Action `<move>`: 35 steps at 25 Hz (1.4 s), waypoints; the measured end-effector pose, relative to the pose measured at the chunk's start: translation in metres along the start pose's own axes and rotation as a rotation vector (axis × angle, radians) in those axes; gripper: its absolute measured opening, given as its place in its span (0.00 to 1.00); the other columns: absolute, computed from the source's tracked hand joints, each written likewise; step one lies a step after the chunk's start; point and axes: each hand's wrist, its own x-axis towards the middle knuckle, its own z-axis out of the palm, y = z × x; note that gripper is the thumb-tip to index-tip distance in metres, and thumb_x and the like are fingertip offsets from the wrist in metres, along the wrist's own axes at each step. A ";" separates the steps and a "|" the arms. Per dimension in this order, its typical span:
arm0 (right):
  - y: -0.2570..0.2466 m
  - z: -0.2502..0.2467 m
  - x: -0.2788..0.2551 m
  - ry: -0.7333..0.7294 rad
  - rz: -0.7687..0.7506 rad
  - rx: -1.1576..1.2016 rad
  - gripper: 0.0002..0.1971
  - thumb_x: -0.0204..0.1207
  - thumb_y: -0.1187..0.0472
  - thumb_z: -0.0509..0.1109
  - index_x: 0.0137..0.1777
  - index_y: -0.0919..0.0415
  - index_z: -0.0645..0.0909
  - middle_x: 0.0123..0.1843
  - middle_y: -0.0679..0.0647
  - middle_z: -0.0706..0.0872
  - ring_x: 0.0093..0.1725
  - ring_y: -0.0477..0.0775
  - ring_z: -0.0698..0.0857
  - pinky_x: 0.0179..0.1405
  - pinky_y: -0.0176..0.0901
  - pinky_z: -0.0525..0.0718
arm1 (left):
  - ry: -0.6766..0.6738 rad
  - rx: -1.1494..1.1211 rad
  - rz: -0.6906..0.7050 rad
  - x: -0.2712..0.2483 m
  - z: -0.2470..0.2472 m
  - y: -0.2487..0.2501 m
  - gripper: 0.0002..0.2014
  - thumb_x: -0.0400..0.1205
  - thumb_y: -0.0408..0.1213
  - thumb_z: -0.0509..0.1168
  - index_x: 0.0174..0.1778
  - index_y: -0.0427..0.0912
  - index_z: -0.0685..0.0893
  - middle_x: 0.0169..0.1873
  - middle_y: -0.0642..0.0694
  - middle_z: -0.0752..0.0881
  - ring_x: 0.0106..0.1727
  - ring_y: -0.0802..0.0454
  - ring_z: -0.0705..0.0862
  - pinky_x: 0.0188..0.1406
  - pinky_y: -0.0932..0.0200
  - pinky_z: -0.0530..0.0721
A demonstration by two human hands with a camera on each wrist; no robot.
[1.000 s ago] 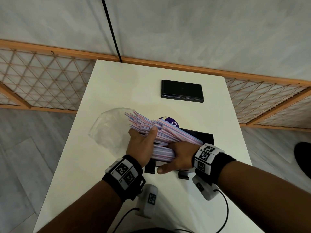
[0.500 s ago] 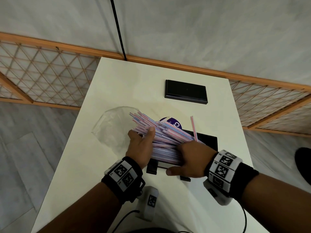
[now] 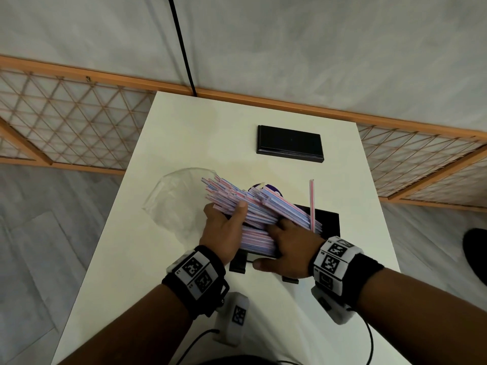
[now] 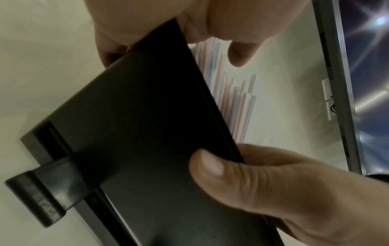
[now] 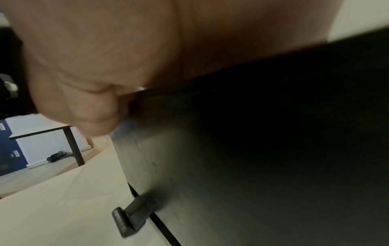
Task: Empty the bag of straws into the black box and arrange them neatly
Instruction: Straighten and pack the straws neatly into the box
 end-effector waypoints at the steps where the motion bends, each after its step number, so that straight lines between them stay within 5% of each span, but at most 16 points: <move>1: 0.000 0.000 0.001 -0.025 0.033 -0.023 0.51 0.64 0.19 0.60 0.80 0.52 0.64 0.73 0.59 0.71 0.70 0.63 0.77 0.71 0.52 0.77 | -0.005 0.007 0.008 0.000 -0.001 0.000 0.23 0.84 0.51 0.66 0.67 0.46 0.64 0.57 0.56 0.80 0.60 0.54 0.83 0.63 0.53 0.80; 5: -0.001 -0.001 0.000 0.014 0.072 -0.124 0.52 0.61 0.15 0.54 0.77 0.52 0.68 0.73 0.60 0.75 0.70 0.64 0.77 0.70 0.56 0.77 | 0.049 0.017 0.052 0.005 -0.006 -0.003 0.27 0.79 0.64 0.64 0.65 0.47 0.75 0.55 0.53 0.86 0.58 0.52 0.86 0.62 0.49 0.84; 8: 0.002 -0.001 -0.002 0.032 0.052 -0.141 0.52 0.64 0.16 0.55 0.78 0.55 0.67 0.73 0.60 0.76 0.73 0.63 0.76 0.73 0.54 0.74 | 0.249 -0.039 0.122 0.014 -0.014 0.005 0.17 0.85 0.52 0.65 0.59 0.42 0.78 0.43 0.51 0.86 0.44 0.52 0.84 0.53 0.50 0.83; 11: -0.003 0.002 -0.003 0.148 -0.015 -0.118 0.47 0.67 0.20 0.59 0.74 0.56 0.69 0.65 0.57 0.83 0.64 0.61 0.82 0.64 0.49 0.79 | 0.194 0.070 0.175 0.014 -0.011 0.011 0.15 0.90 0.49 0.56 0.59 0.39 0.77 0.42 0.51 0.84 0.44 0.52 0.82 0.51 0.55 0.80; 17: 0.001 -0.029 -0.028 0.162 -0.098 0.031 0.30 0.64 0.24 0.63 0.50 0.50 0.79 0.48 0.51 0.85 0.51 0.56 0.86 0.48 0.46 0.83 | 0.262 0.156 0.171 0.018 -0.018 0.013 0.20 0.87 0.57 0.57 0.47 0.41 0.77 0.36 0.51 0.80 0.43 0.46 0.79 0.52 0.51 0.78; 21: 0.043 -0.066 -0.060 0.468 0.130 0.153 0.24 0.67 0.31 0.69 0.34 0.53 0.75 0.31 0.47 0.81 0.33 0.54 0.80 0.35 0.46 0.76 | 0.235 0.155 0.129 0.016 -0.020 0.012 0.25 0.82 0.66 0.59 0.45 0.45 0.75 0.35 0.51 0.79 0.38 0.48 0.79 0.46 0.49 0.80; 23: 0.073 -0.077 -0.064 0.509 0.331 0.123 0.23 0.71 0.35 0.72 0.36 0.56 0.75 0.33 0.50 0.82 0.36 0.56 0.79 0.37 0.45 0.71 | 0.209 0.127 0.103 0.010 -0.017 0.015 0.27 0.79 0.67 0.61 0.49 0.43 0.77 0.36 0.52 0.80 0.38 0.53 0.79 0.42 0.54 0.77; 25: 0.095 -0.074 -0.057 0.406 0.462 0.136 0.26 0.72 0.32 0.69 0.47 0.57 0.79 0.38 0.51 0.82 0.44 0.57 0.81 0.43 0.44 0.71 | 0.209 0.124 0.095 0.008 -0.015 0.020 0.25 0.79 0.65 0.65 0.49 0.43 0.78 0.38 0.53 0.83 0.39 0.55 0.81 0.41 0.55 0.76; 28: 0.105 -0.059 -0.042 0.357 0.381 0.251 0.20 0.78 0.37 0.67 0.60 0.50 0.82 0.36 0.45 0.84 0.42 0.51 0.83 0.44 0.41 0.72 | 0.231 0.172 0.101 0.009 -0.013 0.023 0.21 0.81 0.61 0.65 0.50 0.43 0.80 0.40 0.54 0.83 0.45 0.48 0.82 0.49 0.53 0.77; 31: 0.096 -0.058 -0.037 0.471 0.262 0.364 0.11 0.78 0.44 0.71 0.54 0.48 0.86 0.37 0.44 0.85 0.36 0.42 0.80 0.43 0.41 0.76 | 0.230 0.161 0.098 0.015 -0.015 0.018 0.26 0.77 0.67 0.63 0.47 0.44 0.80 0.42 0.49 0.85 0.49 0.41 0.85 0.58 0.42 0.84; 35: 0.076 -0.053 -0.027 0.390 0.202 0.357 0.09 0.77 0.47 0.74 0.51 0.49 0.86 0.46 0.45 0.88 0.46 0.49 0.85 0.52 0.42 0.78 | 0.227 0.071 0.042 0.015 -0.016 0.015 0.30 0.68 0.74 0.59 0.40 0.47 0.79 0.41 0.45 0.86 0.49 0.37 0.86 0.59 0.32 0.84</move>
